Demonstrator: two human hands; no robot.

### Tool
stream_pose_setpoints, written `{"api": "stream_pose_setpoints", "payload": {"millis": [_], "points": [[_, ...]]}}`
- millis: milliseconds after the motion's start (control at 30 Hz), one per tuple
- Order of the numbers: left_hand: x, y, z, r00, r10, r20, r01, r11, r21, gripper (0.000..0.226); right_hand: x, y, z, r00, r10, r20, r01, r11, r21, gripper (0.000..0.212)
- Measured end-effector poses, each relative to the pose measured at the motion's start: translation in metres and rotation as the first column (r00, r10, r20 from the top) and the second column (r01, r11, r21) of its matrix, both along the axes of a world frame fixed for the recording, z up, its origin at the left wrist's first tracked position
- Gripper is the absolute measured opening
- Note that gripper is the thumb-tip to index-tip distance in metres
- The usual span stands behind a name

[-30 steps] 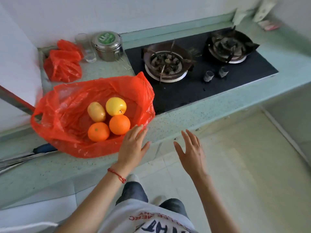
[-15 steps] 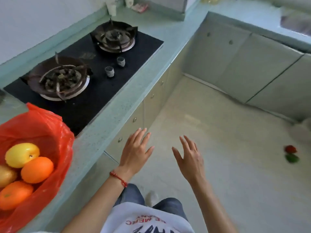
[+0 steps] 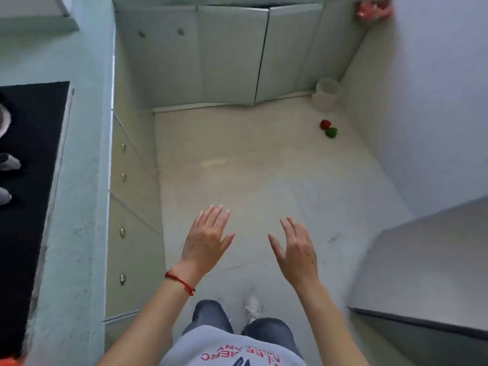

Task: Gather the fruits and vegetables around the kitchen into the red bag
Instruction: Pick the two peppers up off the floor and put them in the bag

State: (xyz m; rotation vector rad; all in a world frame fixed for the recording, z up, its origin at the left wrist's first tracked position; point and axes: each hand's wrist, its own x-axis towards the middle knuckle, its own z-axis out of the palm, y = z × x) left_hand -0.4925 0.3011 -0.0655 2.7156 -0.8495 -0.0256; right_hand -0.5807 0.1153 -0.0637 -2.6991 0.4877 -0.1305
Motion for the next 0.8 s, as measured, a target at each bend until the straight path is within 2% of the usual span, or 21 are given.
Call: {"api": "stream_pose_setpoints", "payload": {"millis": [167,300,633,800], "points": [[0.000,-0.033,0.001,0.985,-0.173,-0.002,0.173,0.985,-0.011,0.045,-0.028,-0.016,0.002,0.985,-0.171,-0.028,0.172,0.985,0.018,0.058],[0.006,-0.058,0.004,0.971,-0.234,-0.045,0.235,0.972,0.015,0.052,-0.040,-0.035,0.006,0.963,-0.267,-0.042,0.268,0.963,0.025,0.057],[0.022,-0.119,0.010,0.961,-0.275,-0.042,0.277,0.957,0.090,0.053,-0.040,-0.094,0.006,0.939,-0.331,-0.088,0.326,0.943,-0.064,0.058],[0.037,-0.154,0.020,0.964,-0.264,-0.021,0.265,0.960,0.090,0.054,-0.026,-0.130,0.018,0.953,-0.300,-0.034,0.295,0.950,-0.102,0.057]]}}
